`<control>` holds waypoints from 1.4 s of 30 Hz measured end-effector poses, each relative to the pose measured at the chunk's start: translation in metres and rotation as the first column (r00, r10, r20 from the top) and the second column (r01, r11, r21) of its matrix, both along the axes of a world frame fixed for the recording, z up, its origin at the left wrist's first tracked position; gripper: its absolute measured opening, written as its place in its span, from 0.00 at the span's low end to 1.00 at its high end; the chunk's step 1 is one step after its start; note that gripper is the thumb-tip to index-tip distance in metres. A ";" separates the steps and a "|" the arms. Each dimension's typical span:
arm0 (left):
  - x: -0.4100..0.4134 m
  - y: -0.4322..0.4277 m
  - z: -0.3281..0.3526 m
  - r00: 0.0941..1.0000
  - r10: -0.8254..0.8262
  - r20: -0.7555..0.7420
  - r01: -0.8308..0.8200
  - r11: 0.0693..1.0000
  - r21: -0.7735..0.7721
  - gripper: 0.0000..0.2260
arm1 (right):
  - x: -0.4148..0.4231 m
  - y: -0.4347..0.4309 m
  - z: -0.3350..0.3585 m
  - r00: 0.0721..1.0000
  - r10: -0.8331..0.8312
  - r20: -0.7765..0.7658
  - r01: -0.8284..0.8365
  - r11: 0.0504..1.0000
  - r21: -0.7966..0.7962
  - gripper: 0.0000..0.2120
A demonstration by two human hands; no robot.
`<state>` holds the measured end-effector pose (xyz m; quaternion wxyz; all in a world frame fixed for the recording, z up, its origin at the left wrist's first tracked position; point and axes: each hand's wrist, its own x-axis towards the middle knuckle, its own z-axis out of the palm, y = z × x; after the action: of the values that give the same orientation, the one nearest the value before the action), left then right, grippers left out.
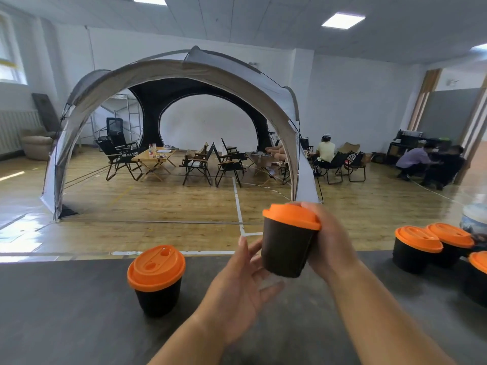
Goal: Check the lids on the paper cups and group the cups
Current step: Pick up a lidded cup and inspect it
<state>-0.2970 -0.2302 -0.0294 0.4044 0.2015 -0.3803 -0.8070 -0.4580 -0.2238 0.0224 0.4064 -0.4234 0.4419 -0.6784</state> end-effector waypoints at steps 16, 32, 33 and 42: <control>-0.007 0.003 -0.006 0.908 0.394 -0.142 -0.419 0.858 -0.298 0.25 | 0.013 -0.016 0.017 0.992 0.118 -0.040 -0.118 0.993 -0.002 0.29; -0.008 0.021 0.004 0.980 -0.084 -0.182 0.082 0.996 -0.015 0.25 | -0.007 0.008 0.009 0.830 0.526 0.185 -0.513 0.850 -0.116 0.40; -0.008 0.021 0.004 0.979 -0.070 -0.191 0.066 0.998 -0.025 0.23 | -0.010 0.007 0.007 0.819 0.542 0.189 -0.528 0.840 -0.124 0.39; -0.006 0.022 0.000 0.823 0.566 0.044 -0.448 0.694 -0.564 0.26 | 0.023 0.023 0.020 0.965 0.160 -0.207 -0.159 0.987 0.024 0.39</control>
<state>-0.3029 -0.2081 -0.0296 0.6080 0.2652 -0.5578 -0.4989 -0.4354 -0.2011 0.0428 0.4125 -0.5249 0.4490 -0.5939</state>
